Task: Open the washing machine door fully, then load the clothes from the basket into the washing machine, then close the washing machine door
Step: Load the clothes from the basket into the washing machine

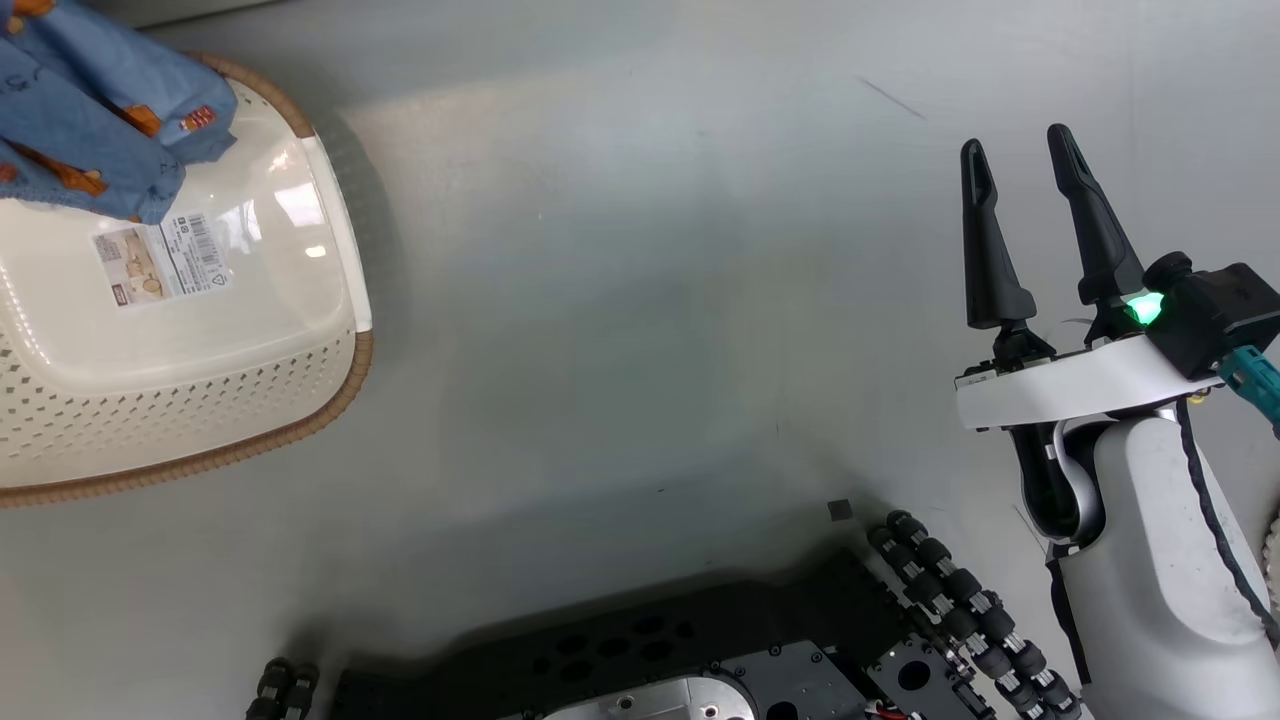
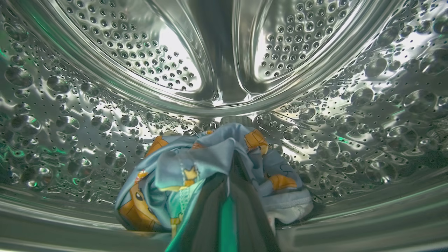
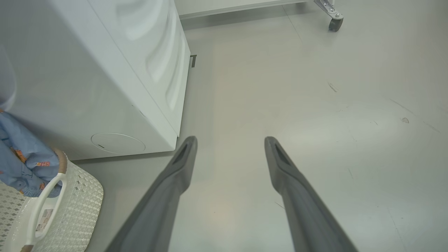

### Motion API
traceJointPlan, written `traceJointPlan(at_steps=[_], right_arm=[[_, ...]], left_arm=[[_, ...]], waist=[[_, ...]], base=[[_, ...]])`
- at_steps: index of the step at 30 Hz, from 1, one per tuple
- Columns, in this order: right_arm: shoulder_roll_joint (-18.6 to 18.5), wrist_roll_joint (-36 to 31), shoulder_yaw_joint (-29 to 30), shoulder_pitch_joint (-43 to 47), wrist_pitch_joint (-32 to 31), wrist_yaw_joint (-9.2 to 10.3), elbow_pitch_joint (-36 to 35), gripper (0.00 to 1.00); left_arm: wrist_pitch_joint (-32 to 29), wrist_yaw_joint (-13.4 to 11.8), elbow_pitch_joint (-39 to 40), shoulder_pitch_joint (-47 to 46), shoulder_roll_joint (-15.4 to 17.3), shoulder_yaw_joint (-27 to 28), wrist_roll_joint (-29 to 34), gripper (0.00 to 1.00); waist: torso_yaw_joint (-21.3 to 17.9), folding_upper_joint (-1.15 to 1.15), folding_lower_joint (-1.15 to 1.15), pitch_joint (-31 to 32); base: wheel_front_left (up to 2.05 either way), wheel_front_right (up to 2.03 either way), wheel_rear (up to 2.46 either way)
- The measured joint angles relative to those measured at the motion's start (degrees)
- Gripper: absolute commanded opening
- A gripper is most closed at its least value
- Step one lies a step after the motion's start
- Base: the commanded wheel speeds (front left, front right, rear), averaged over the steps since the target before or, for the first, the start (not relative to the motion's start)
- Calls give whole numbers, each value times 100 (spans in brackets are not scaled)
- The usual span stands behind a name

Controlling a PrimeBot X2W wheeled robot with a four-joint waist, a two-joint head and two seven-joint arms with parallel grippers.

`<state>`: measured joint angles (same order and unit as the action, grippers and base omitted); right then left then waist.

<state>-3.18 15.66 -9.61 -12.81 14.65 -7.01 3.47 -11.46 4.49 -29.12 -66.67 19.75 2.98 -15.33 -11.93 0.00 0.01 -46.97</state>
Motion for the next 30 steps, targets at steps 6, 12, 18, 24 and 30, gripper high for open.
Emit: traceJointPlan(at_steps=[6, 12, 18, 24, 30], right_arm=[[10, 51, -18, -79, 0, 0, 2, 100], [21, 56, -24, -92, 0, 0, 0, 100], [35, 57, -48, -110, 0, 0, 20, 100], [38, 105, -96, -179, 0, 0, 36, 100], [41, 174, -152, -232, 0, 0, 38, 100]], left_arm=[[52, -5, -190, -180, -19, -135, 48, 0], [24, -5, -377, -516, -1, -288, 193, 0], [20, 2, -587, -645, 4, -386, 305, 0], [684, 52, -327, -1089, 144, -690, 683, 0], [1623, 107, -108, -1302, 241, -955, 993, 0]], waist=[[32, 0, 0, -202], [50, 0, 0, -365], [80, 0, 0, -452], [97, 0, 0, -491], [82, 0, 0, -529]], base=[[0, 0, 0], [0, 0, 0], [0, 0, 0], [0, 0, 0], [0, 0, 0]])
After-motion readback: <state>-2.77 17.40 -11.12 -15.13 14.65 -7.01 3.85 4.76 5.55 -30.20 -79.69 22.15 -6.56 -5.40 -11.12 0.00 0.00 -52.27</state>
